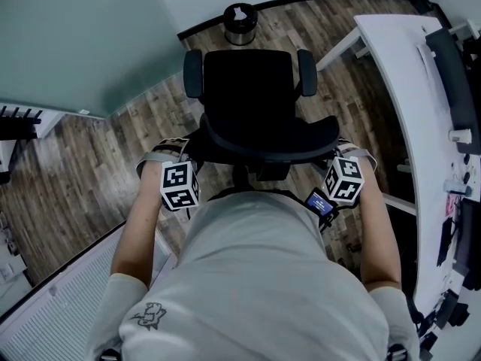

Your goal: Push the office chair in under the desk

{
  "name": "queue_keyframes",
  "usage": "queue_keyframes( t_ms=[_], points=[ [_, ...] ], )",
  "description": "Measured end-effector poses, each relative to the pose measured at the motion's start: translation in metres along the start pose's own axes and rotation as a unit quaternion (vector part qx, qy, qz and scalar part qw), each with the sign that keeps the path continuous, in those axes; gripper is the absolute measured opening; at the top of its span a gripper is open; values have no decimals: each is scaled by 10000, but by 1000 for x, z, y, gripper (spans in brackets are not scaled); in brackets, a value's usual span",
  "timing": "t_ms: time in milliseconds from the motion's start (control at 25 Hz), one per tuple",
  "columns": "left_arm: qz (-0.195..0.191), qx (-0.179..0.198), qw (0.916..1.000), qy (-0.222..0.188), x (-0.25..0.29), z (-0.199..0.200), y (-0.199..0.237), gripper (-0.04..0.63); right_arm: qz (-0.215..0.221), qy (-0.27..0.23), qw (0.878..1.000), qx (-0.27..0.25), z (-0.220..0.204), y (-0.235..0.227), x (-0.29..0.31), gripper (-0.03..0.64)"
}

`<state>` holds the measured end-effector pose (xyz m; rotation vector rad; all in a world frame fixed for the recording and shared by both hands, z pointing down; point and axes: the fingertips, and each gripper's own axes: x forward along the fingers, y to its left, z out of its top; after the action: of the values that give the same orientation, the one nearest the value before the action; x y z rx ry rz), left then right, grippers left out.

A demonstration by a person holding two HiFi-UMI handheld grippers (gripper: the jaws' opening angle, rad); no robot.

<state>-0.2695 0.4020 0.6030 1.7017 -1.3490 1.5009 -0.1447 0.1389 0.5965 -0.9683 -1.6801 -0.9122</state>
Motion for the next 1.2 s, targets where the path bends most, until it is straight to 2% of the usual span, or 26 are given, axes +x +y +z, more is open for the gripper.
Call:
queue_keyframes(
  t_ms=[440,600,1200],
  points=[
    [-581,789,9952,-29,13,46,-9,147,-121,70,9985,533,-42,34,-16,138],
    [-769,947,9925,15,19,65,-8,147,-215,68,9979,612,-60,37,-21,140],
    [-527,1327,9894,277,56,125,52,147,-442,107,9916,1213,-117,22,-33,130]
  ],
)
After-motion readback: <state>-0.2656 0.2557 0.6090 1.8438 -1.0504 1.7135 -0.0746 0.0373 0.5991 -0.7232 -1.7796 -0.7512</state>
